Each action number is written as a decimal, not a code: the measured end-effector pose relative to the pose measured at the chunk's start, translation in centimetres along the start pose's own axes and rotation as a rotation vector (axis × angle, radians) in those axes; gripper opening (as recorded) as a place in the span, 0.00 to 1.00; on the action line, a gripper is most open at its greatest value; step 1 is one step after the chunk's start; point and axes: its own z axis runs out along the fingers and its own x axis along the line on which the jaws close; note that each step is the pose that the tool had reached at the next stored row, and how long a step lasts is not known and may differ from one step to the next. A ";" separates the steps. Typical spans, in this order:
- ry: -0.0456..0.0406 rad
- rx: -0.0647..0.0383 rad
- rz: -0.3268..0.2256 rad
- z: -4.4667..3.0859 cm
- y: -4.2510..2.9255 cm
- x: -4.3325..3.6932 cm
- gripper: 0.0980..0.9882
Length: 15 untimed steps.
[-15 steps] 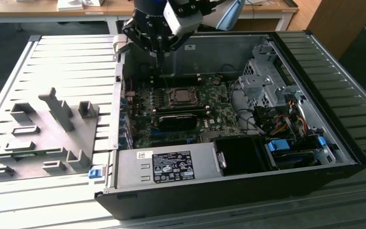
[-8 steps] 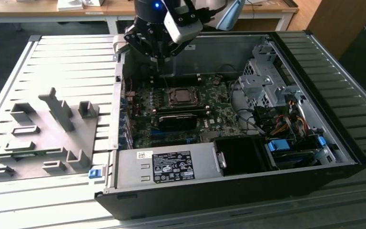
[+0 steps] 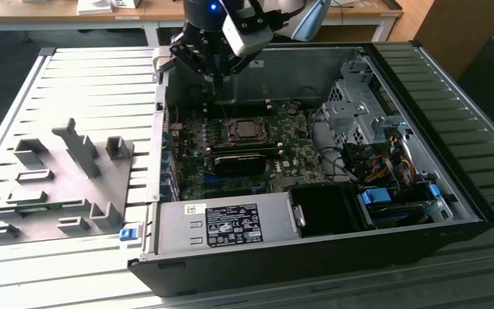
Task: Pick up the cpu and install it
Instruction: 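Install the first cpu locking lever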
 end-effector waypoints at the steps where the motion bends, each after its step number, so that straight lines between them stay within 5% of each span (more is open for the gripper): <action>1: 0.0000 0.000 0.000 0.17 0.35 0.02 0.01; 15: 0.0005 -0.004 0.000 2.00 1.15 0.11 0.01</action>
